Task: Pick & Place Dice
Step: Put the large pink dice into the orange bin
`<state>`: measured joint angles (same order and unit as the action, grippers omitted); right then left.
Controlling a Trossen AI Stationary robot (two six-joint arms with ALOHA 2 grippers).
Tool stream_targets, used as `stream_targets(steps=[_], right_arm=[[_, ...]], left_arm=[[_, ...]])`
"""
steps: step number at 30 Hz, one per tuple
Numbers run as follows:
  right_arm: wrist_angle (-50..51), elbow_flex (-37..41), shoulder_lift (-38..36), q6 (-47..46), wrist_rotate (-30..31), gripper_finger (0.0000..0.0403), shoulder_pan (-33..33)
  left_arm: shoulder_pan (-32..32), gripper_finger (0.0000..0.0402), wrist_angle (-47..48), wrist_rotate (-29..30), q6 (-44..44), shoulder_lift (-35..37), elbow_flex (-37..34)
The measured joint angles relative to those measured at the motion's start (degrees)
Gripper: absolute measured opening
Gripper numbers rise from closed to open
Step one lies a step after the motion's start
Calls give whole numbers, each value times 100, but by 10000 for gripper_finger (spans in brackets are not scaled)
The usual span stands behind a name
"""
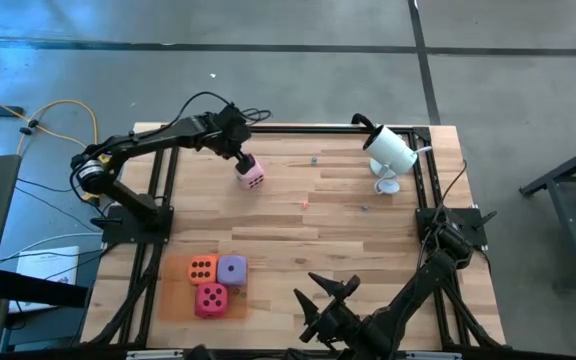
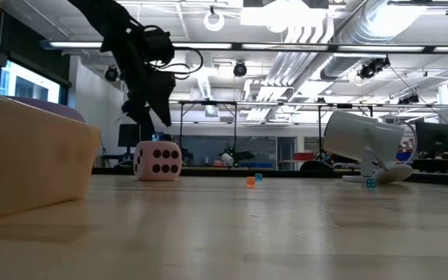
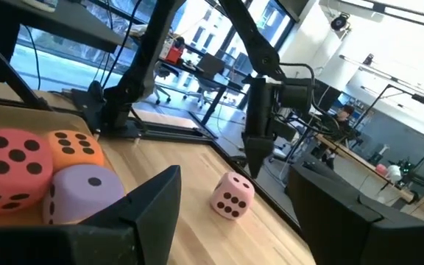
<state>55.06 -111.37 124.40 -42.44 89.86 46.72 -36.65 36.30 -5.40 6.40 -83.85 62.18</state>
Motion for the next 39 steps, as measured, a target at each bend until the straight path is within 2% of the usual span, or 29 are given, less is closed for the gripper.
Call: stream_targets(steps=[2,8,12,26,31,39], right_arm=[[-6,0,0,-4,-6,239,0],[-41,0,-2,-52,-230,239,0],[-39,0,-2,-131,-314,239,0],[-40,0,-2,-258,-343,239,0],[-41,0,-2,-272,-345,239,0],[-39,0,-2,-282,-345,239,-28]], left_arm=[[59,398,10,12,241,0,-1],[391,398,192,26,69,-46,-21],[597,398,175,379,89,-42,-20],[552,398,252,578,220,-166,-49],[556,398,223,490,-196,-317,-51],[512,398,184,620,-202,-435,-47]])
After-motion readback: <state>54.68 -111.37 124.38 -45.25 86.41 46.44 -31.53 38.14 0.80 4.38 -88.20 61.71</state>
